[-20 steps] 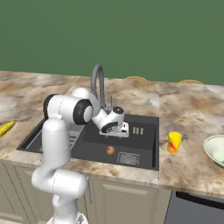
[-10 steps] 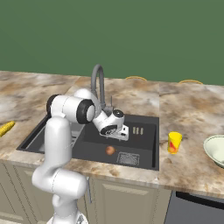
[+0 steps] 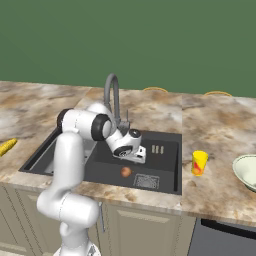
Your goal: Remove the onion and corn from the sink. Then move the bowl and cup from the counter to the sink for washing.
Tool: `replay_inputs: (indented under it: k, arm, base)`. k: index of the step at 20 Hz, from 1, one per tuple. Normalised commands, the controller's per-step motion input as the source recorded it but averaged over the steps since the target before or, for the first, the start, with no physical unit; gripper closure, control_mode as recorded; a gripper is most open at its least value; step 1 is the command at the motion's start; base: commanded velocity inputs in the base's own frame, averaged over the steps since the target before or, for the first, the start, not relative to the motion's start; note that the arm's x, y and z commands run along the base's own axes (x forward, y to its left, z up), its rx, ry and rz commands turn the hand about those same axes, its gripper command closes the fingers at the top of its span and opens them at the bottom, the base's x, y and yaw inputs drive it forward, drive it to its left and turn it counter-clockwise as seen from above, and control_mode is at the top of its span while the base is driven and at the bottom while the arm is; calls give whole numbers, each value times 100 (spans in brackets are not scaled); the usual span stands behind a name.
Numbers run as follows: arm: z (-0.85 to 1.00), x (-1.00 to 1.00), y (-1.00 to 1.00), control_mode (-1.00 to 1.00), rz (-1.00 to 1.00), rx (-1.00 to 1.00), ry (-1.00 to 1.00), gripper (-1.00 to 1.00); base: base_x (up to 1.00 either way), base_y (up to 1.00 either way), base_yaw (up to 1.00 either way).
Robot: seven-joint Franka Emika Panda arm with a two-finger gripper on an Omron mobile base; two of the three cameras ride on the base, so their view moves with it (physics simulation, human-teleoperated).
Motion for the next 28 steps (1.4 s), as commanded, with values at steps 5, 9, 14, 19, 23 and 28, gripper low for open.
replay_inputs:
  k: [5, 9, 14, 19, 23, 28]
  arm:
    - [-26, 11, 6, -100, -1, 0, 4, -100]
    - [-27, 11, 3, -100, -4, 0, 8, -100]
    - [-26, 13, 5, -100, -4, 0, 5, -100]
    - [-24, 16, 8, -100, -3, 0, 2, -100]
    - [-26, 15, 5, -100, -4, 0, 5, -100]
    - [-27, 16, 2, -100, -4, 0, 7, -100]
  base:
    - [0, 0, 0]
    - [0, 0, 0]
    - [0, 0, 0]
    - [0, 0, 0]
    - [0, 0, 0]
    - [0, 0, 0]
